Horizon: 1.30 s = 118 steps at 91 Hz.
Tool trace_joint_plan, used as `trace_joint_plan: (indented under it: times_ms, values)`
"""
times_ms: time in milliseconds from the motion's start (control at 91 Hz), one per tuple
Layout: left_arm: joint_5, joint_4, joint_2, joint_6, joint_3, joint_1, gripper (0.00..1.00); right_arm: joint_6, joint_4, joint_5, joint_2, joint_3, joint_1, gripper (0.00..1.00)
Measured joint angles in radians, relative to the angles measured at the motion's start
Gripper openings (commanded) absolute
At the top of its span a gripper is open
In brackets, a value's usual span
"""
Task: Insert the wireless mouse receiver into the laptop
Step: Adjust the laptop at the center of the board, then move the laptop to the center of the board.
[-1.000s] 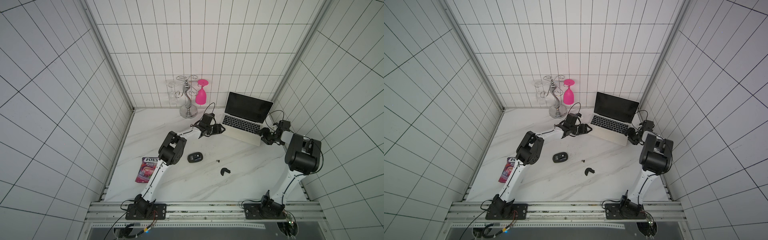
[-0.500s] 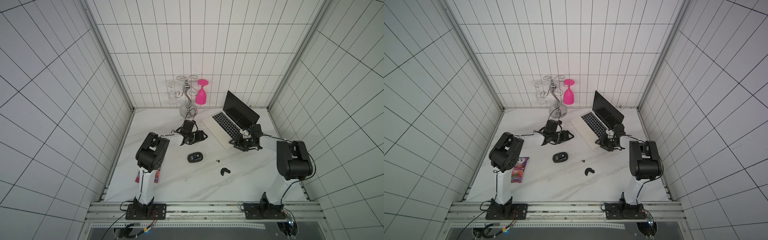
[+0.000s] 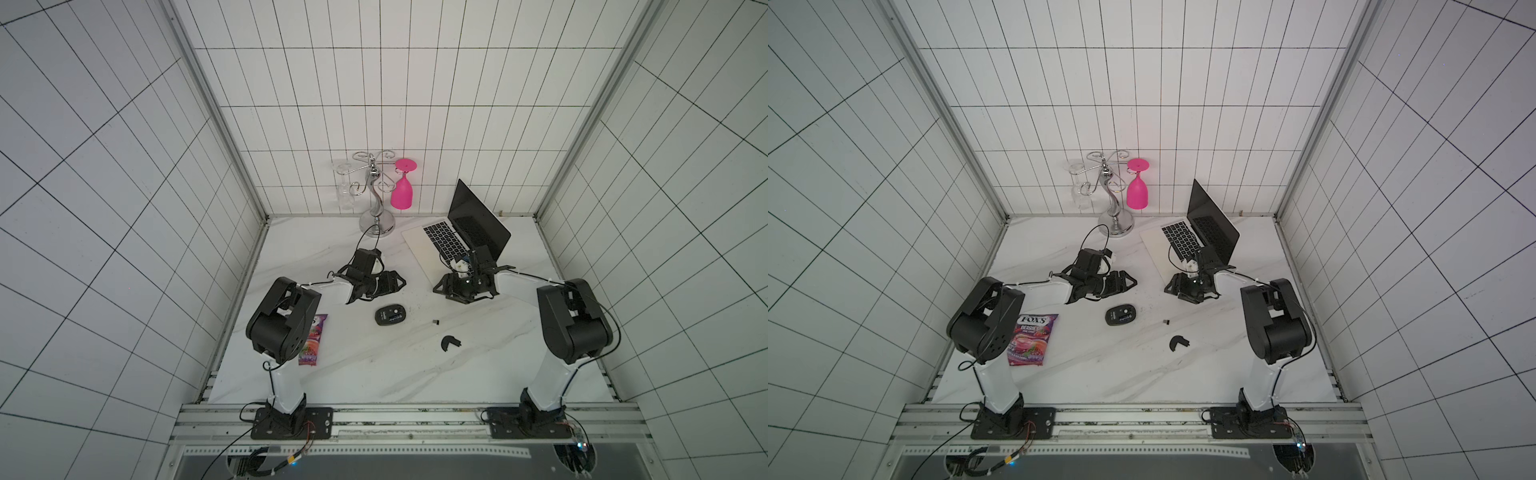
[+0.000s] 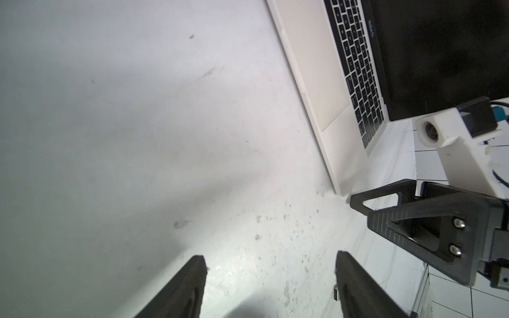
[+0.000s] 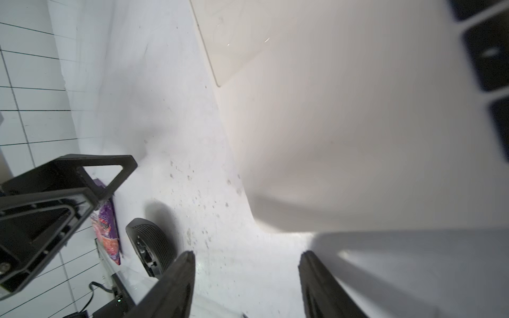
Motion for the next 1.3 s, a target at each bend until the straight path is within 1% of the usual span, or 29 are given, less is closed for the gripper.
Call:
trace_joint_plan:
  times_ms: [66, 154, 231, 330, 462, 671, 737, 836, 935, 1132, 1297]
  values:
    - [-0.002, -0.011, -0.002, 0.011, 0.028, -0.02, 0.77, -0.025, -0.037, 0.06, -0.108, -0.021, -0.011, 0.8]
    - [0.002, -0.018, -0.002, 0.014, 0.074, -0.054, 0.77, -0.054, -0.06, 0.12, -0.253, -0.033, -0.06, 0.84]
    - [0.012, -0.014, 0.008, 0.004, 0.114, -0.081, 0.77, -0.082, -0.06, 0.158, -0.348, -0.034, -0.137, 0.88]
    - [0.029, -0.004, 0.046, -0.029, 0.159, -0.111, 0.77, -0.116, -0.054, 0.192, -0.399, -0.034, -0.258, 0.9]
    - [0.055, 0.011, 0.124, -0.098, 0.195, -0.13, 0.77, -0.161, -0.05, 0.195, -0.39, -0.034, -0.381, 0.91]
    - [0.116, 0.074, 0.237, -0.22, 0.212, -0.128, 0.77, -0.225, 0.026, 0.147, -0.348, -0.034, -0.455, 0.9]
    - [0.127, 0.099, 0.257, -0.252, 0.23, -0.129, 0.77, -0.24, 0.068, 0.13, -0.328, -0.034, -0.472, 0.85]
    - [0.154, 0.148, 0.3, -0.301, 0.262, -0.13, 0.77, -0.263, 0.114, 0.102, -0.291, -0.024, -0.488, 0.74]
    - [0.18, 0.196, 0.348, -0.353, 0.302, -0.131, 0.76, -0.282, 0.142, 0.071, -0.239, 0.011, -0.496, 0.67]
    - [0.201, 0.267, 0.41, -0.433, 0.357, -0.137, 0.76, -0.296, 0.177, 0.011, -0.16, 0.102, -0.497, 0.6]
    - [0.204, 0.349, 0.438, -0.504, 0.36, -0.137, 0.76, -0.301, 0.193, -0.029, -0.135, 0.133, -0.497, 0.58]
